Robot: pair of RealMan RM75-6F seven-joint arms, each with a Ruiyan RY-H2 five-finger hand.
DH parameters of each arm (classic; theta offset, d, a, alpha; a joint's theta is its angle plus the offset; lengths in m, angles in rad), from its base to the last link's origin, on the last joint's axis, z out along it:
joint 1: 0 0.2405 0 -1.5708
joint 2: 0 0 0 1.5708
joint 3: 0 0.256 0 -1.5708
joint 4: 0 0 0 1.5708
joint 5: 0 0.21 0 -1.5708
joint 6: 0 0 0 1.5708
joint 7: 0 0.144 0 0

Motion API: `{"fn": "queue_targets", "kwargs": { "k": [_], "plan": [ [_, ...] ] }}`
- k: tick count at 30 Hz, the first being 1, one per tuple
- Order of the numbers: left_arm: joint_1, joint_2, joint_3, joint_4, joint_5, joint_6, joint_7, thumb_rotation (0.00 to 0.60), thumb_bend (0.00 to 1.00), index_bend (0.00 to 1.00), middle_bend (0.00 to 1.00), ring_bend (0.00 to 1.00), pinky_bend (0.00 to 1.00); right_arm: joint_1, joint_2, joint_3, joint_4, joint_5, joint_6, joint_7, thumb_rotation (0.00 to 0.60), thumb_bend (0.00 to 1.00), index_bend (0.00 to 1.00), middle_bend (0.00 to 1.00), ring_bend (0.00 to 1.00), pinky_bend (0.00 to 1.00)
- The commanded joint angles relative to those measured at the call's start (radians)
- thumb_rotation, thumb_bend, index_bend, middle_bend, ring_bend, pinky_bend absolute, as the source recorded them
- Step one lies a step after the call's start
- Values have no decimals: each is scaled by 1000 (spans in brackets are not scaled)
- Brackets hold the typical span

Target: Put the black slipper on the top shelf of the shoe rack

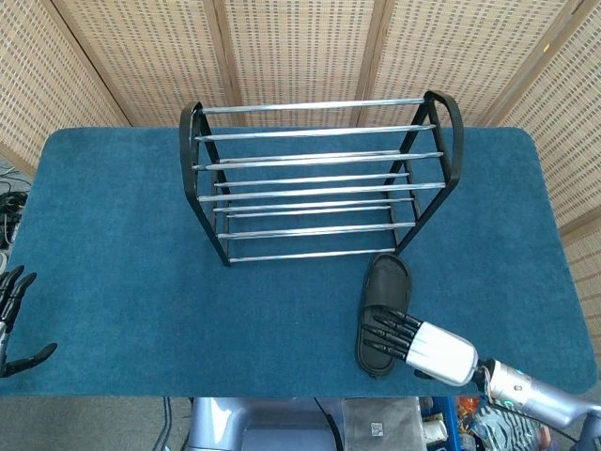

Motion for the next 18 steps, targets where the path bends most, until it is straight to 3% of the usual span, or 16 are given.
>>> {"fn": "queue_targets", "kwargs": {
  "k": [1,8,18],
  "plan": [
    [-13,-2,-8,-3,-23,-27,9,600,130,0,0,0,0,68,-92,3,133,-49,-27,9,600,0,0,0,0,0],
    [-31,-5,-20,-11,-65,-69,29,600,130,0,0,0,0,125,-184,-28,293,-59,-47,15,600,0,0,0,0,0],
    [-50,-12,-25,-20,-89,-106,59,600,129,0,0,0,0,152,-238,-85,420,-39,-50,17,600,0,0,0,0,0]
  ]
}}
